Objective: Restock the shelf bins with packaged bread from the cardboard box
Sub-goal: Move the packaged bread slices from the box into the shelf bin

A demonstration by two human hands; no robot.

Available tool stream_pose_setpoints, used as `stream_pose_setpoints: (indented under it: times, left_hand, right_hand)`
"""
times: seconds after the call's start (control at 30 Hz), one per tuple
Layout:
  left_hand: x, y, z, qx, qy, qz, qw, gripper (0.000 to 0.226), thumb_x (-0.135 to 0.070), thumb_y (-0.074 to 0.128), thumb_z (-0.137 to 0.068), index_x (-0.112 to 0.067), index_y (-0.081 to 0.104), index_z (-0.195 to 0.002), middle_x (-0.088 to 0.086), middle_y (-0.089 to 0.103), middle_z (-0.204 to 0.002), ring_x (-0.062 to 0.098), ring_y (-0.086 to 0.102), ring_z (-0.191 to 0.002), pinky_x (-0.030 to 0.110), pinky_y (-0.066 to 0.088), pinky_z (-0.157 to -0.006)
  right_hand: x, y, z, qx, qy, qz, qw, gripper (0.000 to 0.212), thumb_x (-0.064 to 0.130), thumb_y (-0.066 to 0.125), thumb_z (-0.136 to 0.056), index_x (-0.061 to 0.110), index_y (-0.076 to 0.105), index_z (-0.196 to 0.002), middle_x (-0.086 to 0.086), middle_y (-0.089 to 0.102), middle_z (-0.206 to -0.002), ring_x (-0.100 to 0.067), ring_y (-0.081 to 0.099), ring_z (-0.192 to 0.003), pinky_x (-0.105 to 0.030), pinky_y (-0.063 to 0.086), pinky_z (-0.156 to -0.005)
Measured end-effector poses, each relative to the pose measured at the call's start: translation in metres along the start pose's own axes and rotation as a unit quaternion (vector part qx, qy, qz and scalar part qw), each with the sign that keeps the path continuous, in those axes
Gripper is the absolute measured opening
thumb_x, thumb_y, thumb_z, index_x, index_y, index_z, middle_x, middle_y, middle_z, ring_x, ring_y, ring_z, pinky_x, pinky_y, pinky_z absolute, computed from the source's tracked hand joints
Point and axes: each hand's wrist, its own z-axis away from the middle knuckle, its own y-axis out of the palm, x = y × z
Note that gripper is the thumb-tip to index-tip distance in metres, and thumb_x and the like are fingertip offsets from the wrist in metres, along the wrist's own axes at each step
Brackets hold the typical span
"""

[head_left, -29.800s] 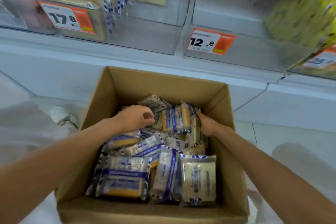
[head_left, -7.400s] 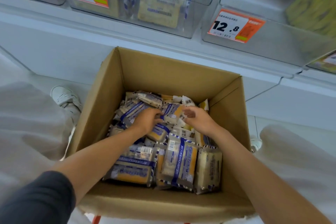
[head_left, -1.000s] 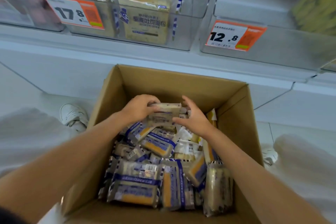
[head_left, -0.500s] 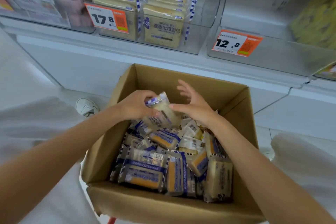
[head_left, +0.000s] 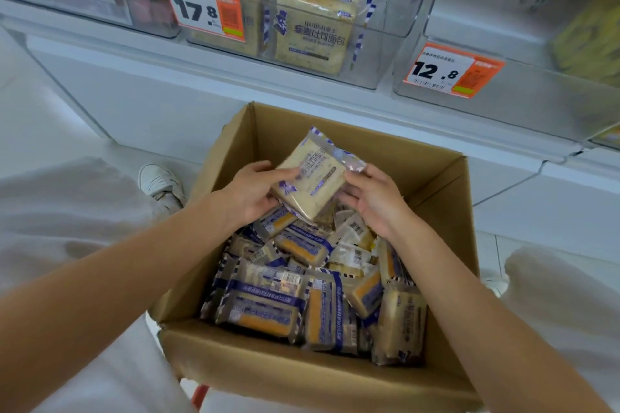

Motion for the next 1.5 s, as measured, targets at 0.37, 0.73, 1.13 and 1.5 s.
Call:
stream_pose_setpoints:
  times: [0.37,0.73,1.13,1.5]
  left_hand:
    - [0.004,-0.01,-0.003,-0.019,0.091,-0.064,0.994,0.035,-0.001,0.066,-0.089,-0.01,0.061,-0.123,0.012,0.072,-0.11,0.02,0.073,-0.089,0.031,0.062,-0.07]
    - [0.013,-0.033,0.0,-0.019,0.105,-0.147,0.983,0.032,-0.002,0.068,-0.088,-0.019,0.063,-0.115,0.003,0.073,-0.108,0.019,0.071,-0.094,0.031,0.057,-0.068]
    - [-0.001,-0.02,0.0,-0.002,0.079,-0.063,0.995,0.027,-0.018,0.061,-0.096,-0.019,0.059,-0.123,0.009,0.07,-0.12,0.025,0.07,-0.102,0.043,0.06,-0.081]
    - [-0.007,0.011,-0.003,0.084,0.007,-0.004,0.996,0.032,-0.021,0.055,-0.098,-0.013,0.057,-0.129,0.012,0.073,-0.113,0.027,0.071,-0.101,0.039,0.061,-0.078]
  right_hand:
    - [-0.029,-0.001,-0.002,0.007,0.032,0.234,0.972,0.051,0.01,0.064,-0.092,0.011,0.044,-0.139,-0.005,0.065,-0.121,-0.019,0.065,-0.106,-0.029,0.052,-0.09]
    - [-0.111,0.015,0.026,0.232,0.053,0.65,0.721,0.052,0.03,0.072,-0.088,0.01,0.056,-0.133,-0.007,0.055,-0.129,-0.019,0.053,-0.112,-0.029,0.045,-0.09]
    - [0.02,-0.009,0.03,-0.091,-0.256,0.518,0.811,0.023,0.013,0.068,-0.086,0.019,0.055,-0.103,0.004,0.065,-0.103,-0.009,0.063,-0.09,-0.023,0.051,-0.077]
    - [-0.015,-0.004,0.019,0.009,-0.199,0.405,0.892,0.055,0.022,0.071,-0.087,0.036,0.046,-0.134,0.009,0.026,-0.156,-0.012,0.025,-0.144,-0.04,0.026,-0.119]
